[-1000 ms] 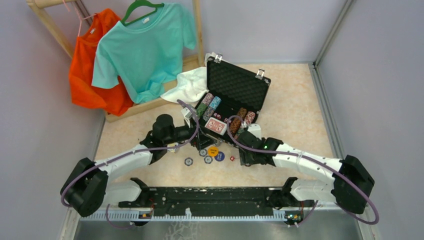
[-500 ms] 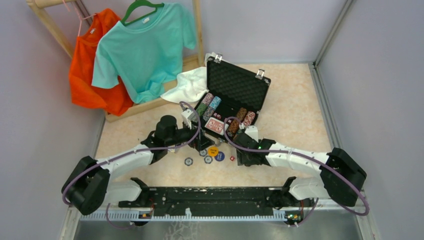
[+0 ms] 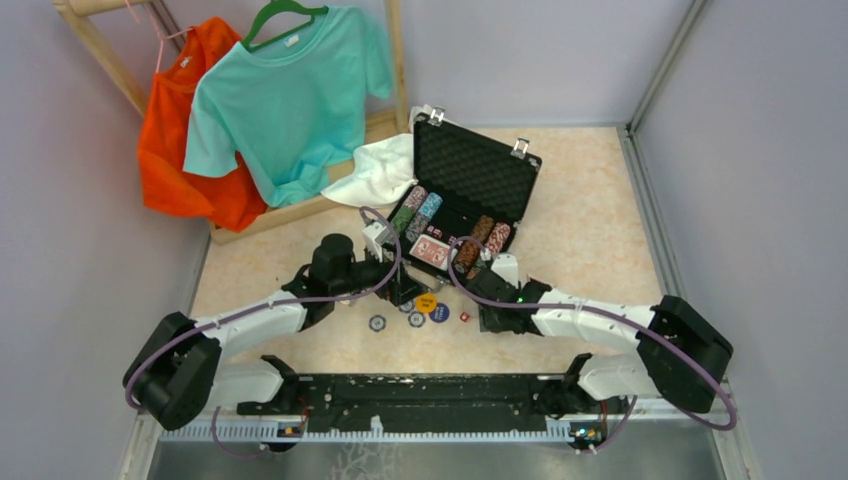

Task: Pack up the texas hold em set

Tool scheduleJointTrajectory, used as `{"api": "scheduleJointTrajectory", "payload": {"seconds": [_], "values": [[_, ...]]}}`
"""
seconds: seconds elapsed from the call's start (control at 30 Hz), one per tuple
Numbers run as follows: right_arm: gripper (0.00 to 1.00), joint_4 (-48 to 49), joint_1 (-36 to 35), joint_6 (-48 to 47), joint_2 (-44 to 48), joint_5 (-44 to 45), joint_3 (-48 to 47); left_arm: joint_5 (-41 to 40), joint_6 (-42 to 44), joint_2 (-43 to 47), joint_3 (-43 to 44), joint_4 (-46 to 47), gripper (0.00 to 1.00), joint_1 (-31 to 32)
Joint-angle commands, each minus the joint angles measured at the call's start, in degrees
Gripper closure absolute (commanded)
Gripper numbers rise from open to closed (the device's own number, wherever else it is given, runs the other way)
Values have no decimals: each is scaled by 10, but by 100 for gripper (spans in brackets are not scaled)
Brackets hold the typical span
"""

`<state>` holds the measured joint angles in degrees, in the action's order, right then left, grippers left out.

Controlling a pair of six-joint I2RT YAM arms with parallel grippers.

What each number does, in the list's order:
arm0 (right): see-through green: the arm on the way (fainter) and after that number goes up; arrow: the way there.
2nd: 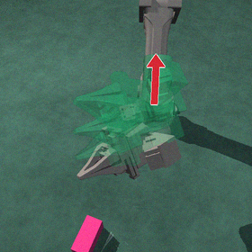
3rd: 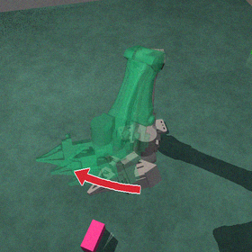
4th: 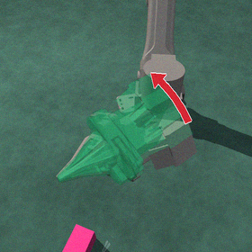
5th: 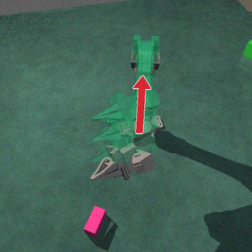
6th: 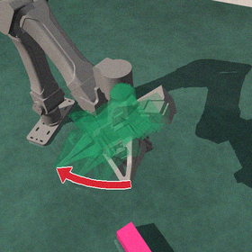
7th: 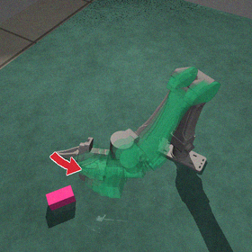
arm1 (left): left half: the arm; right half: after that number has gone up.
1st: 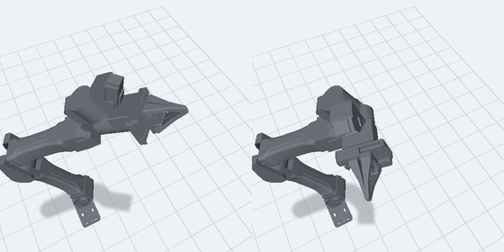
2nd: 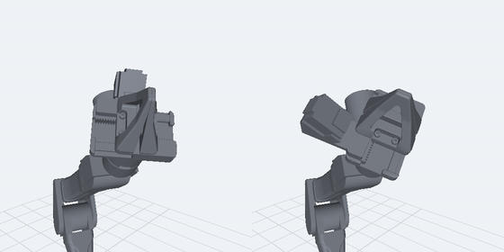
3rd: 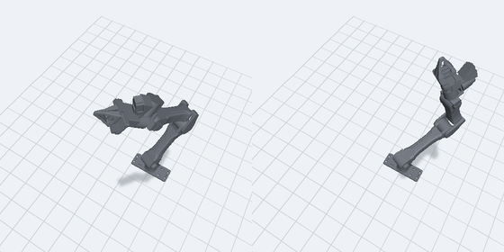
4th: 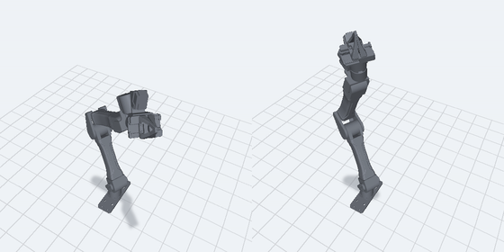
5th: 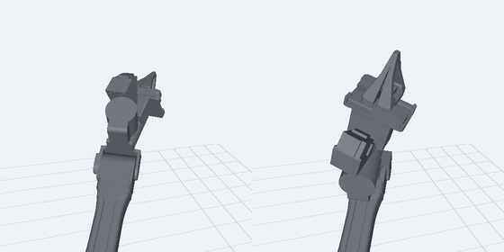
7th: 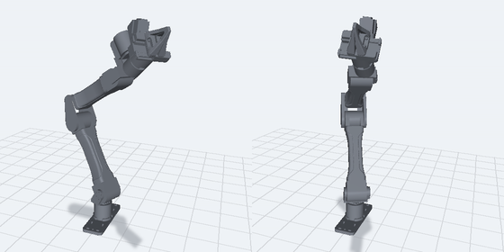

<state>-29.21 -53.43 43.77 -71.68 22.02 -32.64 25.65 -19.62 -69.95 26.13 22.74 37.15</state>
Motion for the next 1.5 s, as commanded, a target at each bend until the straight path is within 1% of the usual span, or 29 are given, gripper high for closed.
{"api": "scheduleJointTrajectory", "payload": {"seconds": [0.0, 0.07, 0.13, 0.23, 0.4, 0.6, 0.9, 1.03, 1.1, 1.13, 1.23, 1.47], "values": [[53, 16, -6, 17, 6, -22, 18, 5, 4, 4, -2, 18, 5, 0], [52, 11, -12, 17, 2, -20, 13, 7, 4, 3, -2, 19, 5, -1], [48, -3, -20, 17, -6, -11, 3, 9, 4, 3, -2, 19, 5, -1], [47, -12, -26, 19, -16, -7, -5, 9, 4, 5, -2, 18, 5, -1], [47, -13, -30, 26, -15, -9, -2, 10, 4, 6, -3, 17, 5, -1], [48, -45, -42, 37, 2, -4, -5, 12, 4, 6, -2, 16, 5, -1], [52, -48, -42, 41, -1, 0, 1, 12, 5, 8, -3, 14, 4, -1], [52, -40, -42, 39, -3, 1, 3, 12, 5, 8, -4, 14, 4, -1], [46, -36, -42, 38, -9, 1, 1, 11, 5, 8, -3, 14, 4, -1], [45, -35, -42, 39, -12, 6, 1, 12, 5, 8, -4, 14, 4, -1], [45, -25, -42, 38, -15, 6, 1, 12, 6, 9, -3, 13, 4, -1], [54, -26, -42, 34, -23, 13, -3, 12, 8, 11, -5, 10, 4, -1]]}}
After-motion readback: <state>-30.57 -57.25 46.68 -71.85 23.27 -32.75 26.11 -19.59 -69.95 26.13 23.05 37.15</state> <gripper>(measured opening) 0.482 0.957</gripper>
